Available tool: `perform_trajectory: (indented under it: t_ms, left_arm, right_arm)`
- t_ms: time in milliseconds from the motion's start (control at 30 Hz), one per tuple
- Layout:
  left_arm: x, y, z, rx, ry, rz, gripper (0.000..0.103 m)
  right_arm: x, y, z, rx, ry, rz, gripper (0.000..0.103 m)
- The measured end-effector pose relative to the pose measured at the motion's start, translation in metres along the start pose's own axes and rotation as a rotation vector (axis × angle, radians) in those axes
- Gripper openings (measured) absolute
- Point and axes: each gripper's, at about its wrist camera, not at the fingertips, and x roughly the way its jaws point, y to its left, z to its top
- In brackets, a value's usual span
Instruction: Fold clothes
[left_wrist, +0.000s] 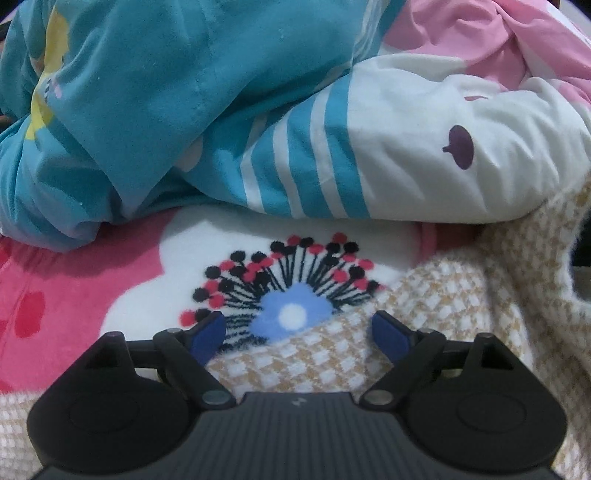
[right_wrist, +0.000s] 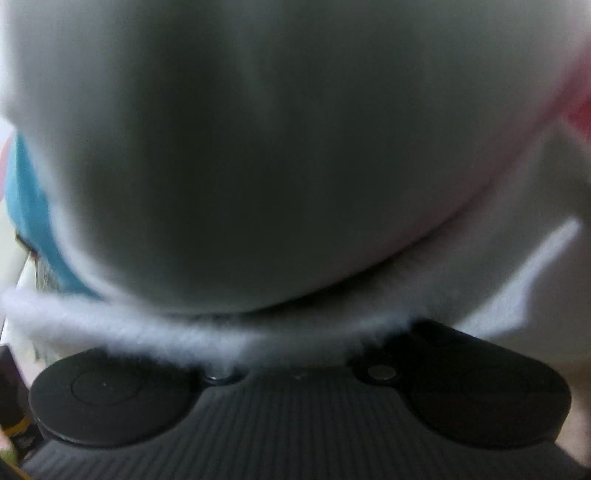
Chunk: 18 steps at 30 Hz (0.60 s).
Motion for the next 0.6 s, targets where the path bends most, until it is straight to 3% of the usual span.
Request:
perform_trajectory:
  t_ms: [67, 133, 267, 433, 467, 600]
  left_arm:
    - [-0.003, 0.001, 0.0, -0.009, 0.006, -0.009, 0.087]
    - [-0.008, 0.002, -0.001, -0.016, 0.011, -0.015, 0.086]
    - [-0.026, 0.002, -0.007, -0.026, 0.004, -0.029, 0.086]
    - [-0.049, -0.009, -0.018, -0.018, -0.007, -0.074, 0.086]
    - [-0.052, -0.012, -0.018, -0.014, -0.004, -0.084, 0.086]
    - [-0.05, -0.022, -0.019, -0.005, -0.001, -0.093, 0.086]
  right_arm:
    - [-0.027, 0.005, 0.0, -0.027, 0.018, -0.035, 0.03]
    - [-0.059, 0.009, -0.004, -0.051, 0.018, -0.078, 0.036]
    - [-0.127, 0.009, -0.026, -0.089, -0.019, -0.224, 0.037]
    - [-0.17, -0.005, -0.037, -0.103, -0.058, -0.364, 0.037]
    - [-0.175, -0.015, -0.034, -0.096, -0.067, -0.363, 0.037]
    - [-0.131, 0.001, -0.003, -0.058, -0.037, -0.23, 0.037]
